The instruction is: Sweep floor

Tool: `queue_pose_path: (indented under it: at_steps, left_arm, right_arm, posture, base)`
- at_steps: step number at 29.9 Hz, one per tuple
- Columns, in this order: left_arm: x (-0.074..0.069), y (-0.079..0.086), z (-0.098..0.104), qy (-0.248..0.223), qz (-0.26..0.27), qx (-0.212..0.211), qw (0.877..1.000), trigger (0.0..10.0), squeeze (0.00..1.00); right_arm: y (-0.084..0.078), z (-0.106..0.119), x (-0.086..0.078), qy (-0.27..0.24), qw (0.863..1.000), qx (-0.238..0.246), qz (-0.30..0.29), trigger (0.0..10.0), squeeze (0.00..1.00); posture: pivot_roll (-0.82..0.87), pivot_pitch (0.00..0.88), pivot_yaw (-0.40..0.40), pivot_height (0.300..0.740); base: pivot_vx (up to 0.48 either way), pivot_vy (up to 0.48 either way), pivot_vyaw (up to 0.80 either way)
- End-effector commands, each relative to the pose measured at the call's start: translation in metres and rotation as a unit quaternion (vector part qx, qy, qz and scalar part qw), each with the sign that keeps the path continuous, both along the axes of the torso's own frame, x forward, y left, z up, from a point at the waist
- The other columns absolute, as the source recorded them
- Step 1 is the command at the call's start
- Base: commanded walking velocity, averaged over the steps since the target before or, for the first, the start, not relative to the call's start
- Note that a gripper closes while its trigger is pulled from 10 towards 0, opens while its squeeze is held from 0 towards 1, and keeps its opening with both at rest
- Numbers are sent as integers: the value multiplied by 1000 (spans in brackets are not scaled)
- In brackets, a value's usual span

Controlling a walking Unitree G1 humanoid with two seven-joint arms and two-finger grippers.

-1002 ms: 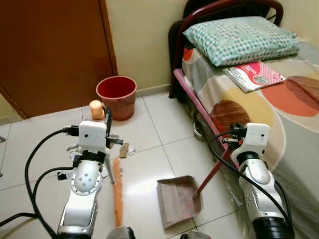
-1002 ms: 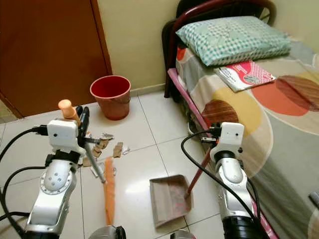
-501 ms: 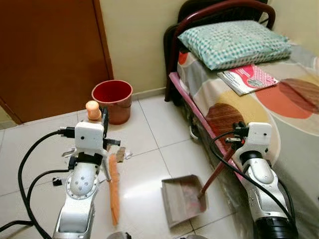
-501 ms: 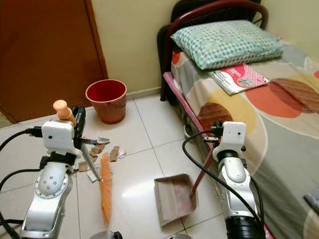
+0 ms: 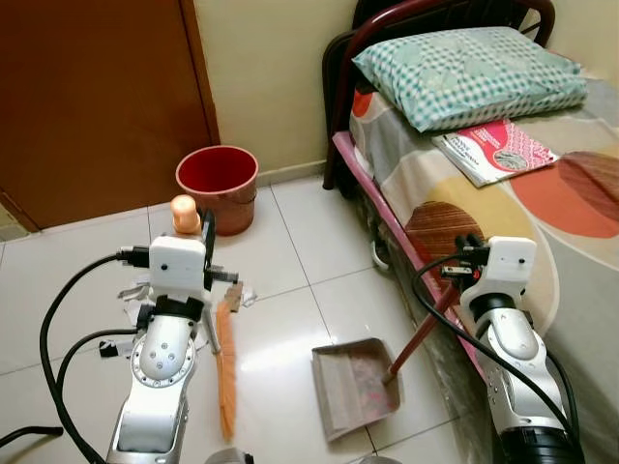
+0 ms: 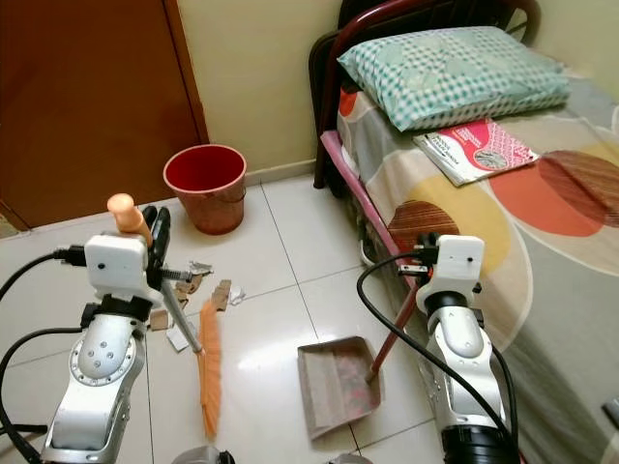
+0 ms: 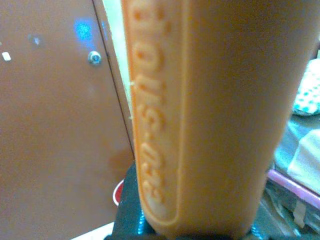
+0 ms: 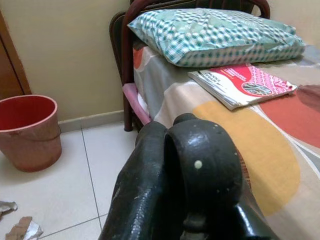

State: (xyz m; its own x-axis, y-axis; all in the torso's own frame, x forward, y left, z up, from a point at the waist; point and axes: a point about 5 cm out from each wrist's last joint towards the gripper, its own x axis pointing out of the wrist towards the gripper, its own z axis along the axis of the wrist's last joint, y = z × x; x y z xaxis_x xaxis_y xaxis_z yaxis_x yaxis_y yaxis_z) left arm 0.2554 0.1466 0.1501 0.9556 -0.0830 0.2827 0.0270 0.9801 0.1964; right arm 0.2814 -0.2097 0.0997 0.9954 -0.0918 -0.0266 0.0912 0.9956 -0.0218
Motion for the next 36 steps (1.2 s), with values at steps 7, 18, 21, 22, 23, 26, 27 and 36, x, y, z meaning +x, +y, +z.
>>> queue_pose_path:
  at_steps: [7,18,21,22,23,26,27,36]
  left_arm:
    - [-1,1,14,-33,2,8,999,10000,0]
    - [0,0,14,-34,-1,8,999,10000,0]
    - [1,0,14,-33,-2,8,999,10000,0]
    - [1,-1,14,-33,-3,8,999,10000,0]
    - [1,-1,14,-33,-4,8,999,10000,0]
    - [1,-1,15,-33,-6,7,999,10000,0]
    - [1,-2,15,-33,-7,7,999,10000,0]
    - [1,-3,13,-30,-8,5,1000,10000,0]
  right_arm:
    - [7,11,6,-26,1000,6,10,10000,0]
    - [6,11,6,-27,999,20,3,10000,0]
    - [6,10,6,-26,1000,18,1,10000,0]
    - [7,9,6,-24,999,23,0,10000,0]
    - [7,9,6,-22,999,28,-1,10000,0]
    - [7,8,6,-19,999,33,-3,10000,0]
    - [7,8,6,-18,999,33,-4,10000,0]
    - [5,7,7,-15,999,30,-4,10000,0]
  posture:
    - [-71,38,-23,740]
    - [-74,41,-23,740]
    - [-74,41,-23,740]
    - [-74,41,-23,740]
    - [-74,41,-23,740]
    - [-75,43,-23,740]
    - [-75,43,-23,740]
    - [-76,45,-25,740]
  base:
    - [263,0,785]
    - [255,0,310]
    - [255,0,0]
    - [255,0,0]
    - [255,0,0]
    - [256,0,-267]
    - [255,0,-800]
    - [259,0,-753]
